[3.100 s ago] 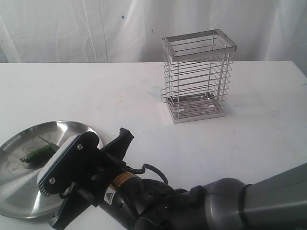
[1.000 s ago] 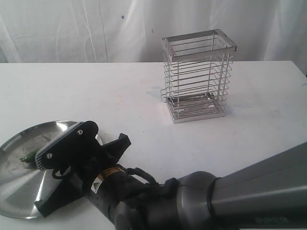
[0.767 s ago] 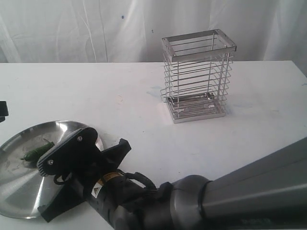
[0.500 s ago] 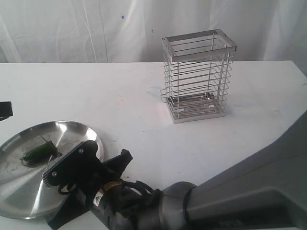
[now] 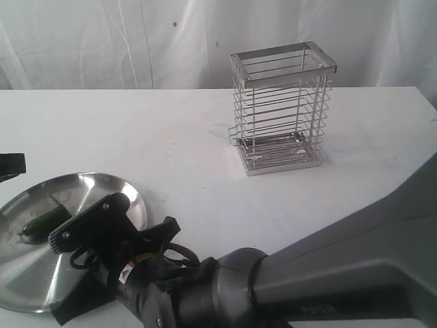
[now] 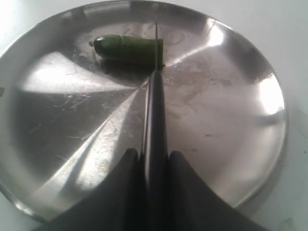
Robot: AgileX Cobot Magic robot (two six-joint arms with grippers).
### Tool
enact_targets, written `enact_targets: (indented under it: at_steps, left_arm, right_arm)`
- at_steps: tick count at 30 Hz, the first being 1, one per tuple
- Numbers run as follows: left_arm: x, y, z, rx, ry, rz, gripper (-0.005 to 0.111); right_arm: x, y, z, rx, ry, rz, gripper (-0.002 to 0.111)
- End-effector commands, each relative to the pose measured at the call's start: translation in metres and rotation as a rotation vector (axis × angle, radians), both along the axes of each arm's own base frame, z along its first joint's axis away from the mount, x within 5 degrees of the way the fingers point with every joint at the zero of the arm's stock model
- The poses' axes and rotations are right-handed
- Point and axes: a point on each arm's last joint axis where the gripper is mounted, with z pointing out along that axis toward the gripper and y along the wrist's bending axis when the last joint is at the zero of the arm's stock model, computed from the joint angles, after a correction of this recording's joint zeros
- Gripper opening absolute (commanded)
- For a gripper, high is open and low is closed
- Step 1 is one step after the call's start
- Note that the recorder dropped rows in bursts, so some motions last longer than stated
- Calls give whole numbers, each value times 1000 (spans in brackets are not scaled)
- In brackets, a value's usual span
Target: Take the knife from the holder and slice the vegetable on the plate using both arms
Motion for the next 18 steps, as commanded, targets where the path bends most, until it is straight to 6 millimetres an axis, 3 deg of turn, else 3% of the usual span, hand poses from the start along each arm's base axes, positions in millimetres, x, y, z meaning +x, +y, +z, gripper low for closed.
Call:
enact_targets:
  at_steps: [1,10,15,18]
  left_arm:
    - [0,-2,3,-37,-6,7,25]
    - [3,0,8,-25,-75,27,25]
    - [8,1,2,6,-47,15,25]
    - [11,0,-3,7,-18,14,25]
  right_arm:
    - [4,-4,8,42,28,-98,0]
    - [-6,-2,25,70,20,-76,0]
    - [-26,5,20,43,76,-4,0]
    - [-25,6,20,58,27,-26,0]
